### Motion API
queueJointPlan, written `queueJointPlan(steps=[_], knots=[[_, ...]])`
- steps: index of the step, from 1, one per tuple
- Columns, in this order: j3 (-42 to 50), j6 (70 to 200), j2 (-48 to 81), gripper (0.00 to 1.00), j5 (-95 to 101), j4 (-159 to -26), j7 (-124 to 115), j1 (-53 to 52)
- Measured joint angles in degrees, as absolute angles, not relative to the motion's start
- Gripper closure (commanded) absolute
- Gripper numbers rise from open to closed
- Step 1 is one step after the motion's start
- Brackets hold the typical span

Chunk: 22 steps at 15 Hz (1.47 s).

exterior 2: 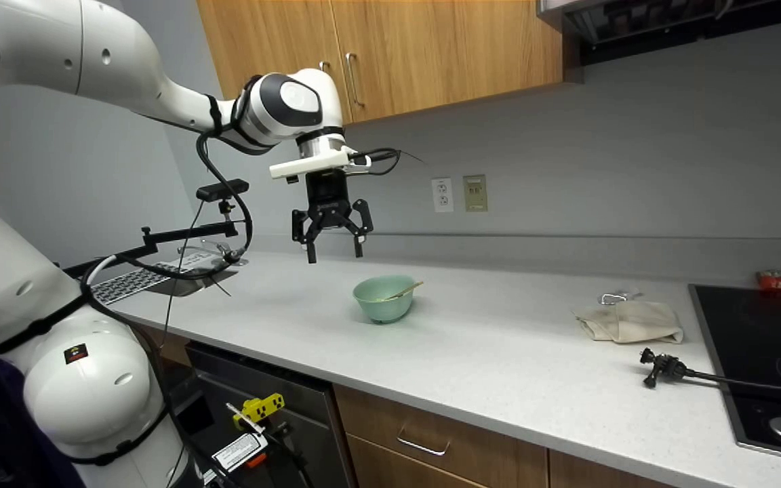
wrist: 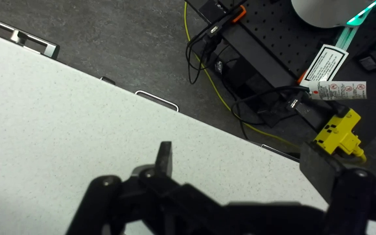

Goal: Use the ladle to stir in the bowl

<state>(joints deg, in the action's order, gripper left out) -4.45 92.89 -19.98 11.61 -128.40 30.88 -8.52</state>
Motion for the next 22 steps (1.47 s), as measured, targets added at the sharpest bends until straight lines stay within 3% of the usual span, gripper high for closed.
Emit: queueJointPlan(steps=[22], knots=[[-2.92, 92.31, -6.11, 0.0, 19.76, -117.27, 44.29, -8.13]])
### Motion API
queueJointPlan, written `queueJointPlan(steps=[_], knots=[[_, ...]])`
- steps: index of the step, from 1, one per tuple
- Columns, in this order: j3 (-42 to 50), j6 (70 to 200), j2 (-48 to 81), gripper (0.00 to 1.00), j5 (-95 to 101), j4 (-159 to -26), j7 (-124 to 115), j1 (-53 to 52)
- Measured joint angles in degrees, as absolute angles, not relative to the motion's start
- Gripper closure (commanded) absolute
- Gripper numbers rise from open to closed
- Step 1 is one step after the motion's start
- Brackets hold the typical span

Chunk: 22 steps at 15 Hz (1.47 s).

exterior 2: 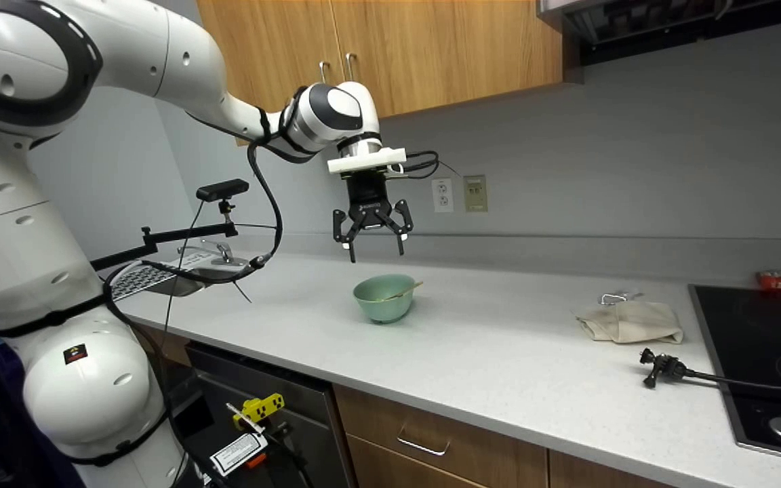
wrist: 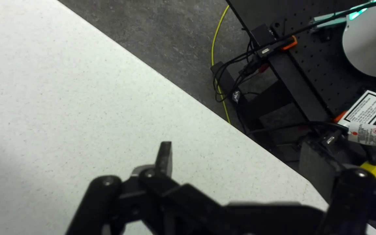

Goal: Use the ladle to stir in the bowl

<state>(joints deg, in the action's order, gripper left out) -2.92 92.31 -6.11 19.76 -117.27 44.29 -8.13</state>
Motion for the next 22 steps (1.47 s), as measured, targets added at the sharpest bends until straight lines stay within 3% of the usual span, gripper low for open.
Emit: queueJointPlan(steps=[10, 22], knots=[[-6.33, 104.27, 1.5, 0.0, 22.04, -113.35, 44.32, -8.23], [-6.24, 106.14, 3.96, 0.0, 22.13, -113.21, 45.81, -7.87]])
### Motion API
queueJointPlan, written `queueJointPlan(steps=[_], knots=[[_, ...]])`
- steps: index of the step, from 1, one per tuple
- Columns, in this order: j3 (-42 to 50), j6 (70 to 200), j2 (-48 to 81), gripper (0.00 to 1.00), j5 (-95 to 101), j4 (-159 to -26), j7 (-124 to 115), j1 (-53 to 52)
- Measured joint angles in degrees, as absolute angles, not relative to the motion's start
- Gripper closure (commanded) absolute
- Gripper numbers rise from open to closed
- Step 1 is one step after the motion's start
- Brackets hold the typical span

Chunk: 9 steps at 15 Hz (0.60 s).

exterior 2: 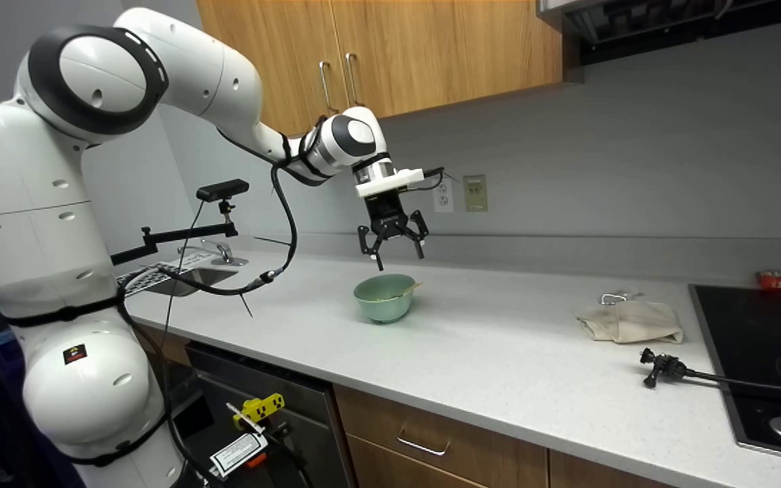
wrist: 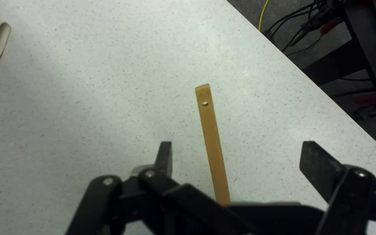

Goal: Use the ladle to stir in the bowl

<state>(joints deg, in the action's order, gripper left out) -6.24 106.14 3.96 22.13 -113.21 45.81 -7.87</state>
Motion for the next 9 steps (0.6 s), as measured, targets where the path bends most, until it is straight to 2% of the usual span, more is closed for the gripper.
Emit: queueJointPlan(steps=[9], knots=[[-6.14, 107.46, 8.02, 0.0, 22.14, -113.2, 47.61, -6.85]])
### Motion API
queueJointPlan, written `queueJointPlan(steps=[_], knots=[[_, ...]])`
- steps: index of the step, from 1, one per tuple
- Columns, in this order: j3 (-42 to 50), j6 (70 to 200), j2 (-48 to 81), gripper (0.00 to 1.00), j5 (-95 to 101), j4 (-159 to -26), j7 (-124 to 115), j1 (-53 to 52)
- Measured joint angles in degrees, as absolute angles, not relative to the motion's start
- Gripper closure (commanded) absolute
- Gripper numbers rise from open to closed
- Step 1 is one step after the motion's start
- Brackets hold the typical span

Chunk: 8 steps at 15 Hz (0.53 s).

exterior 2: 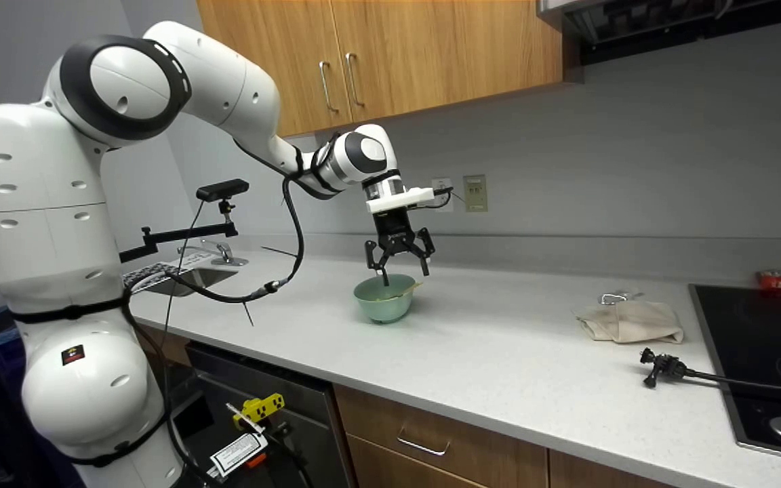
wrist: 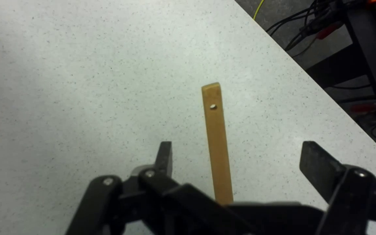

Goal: Use the ladle to stir in the bowl

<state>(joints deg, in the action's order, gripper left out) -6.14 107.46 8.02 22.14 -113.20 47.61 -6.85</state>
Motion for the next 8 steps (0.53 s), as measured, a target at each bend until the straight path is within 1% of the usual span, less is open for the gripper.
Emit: queueJointPlan(steps=[6, 7, 8], knots=[[-6.06, 107.45, 9.05, 0.0, 22.14, -113.7, 47.78, -6.17], [-6.05, 107.44, 9.08, 0.01, 22.14, -113.78, 47.91, -6.07], [-6.04, 107.42, 9.11, 0.05, 22.14, -113.82, 48.07, -5.98]])
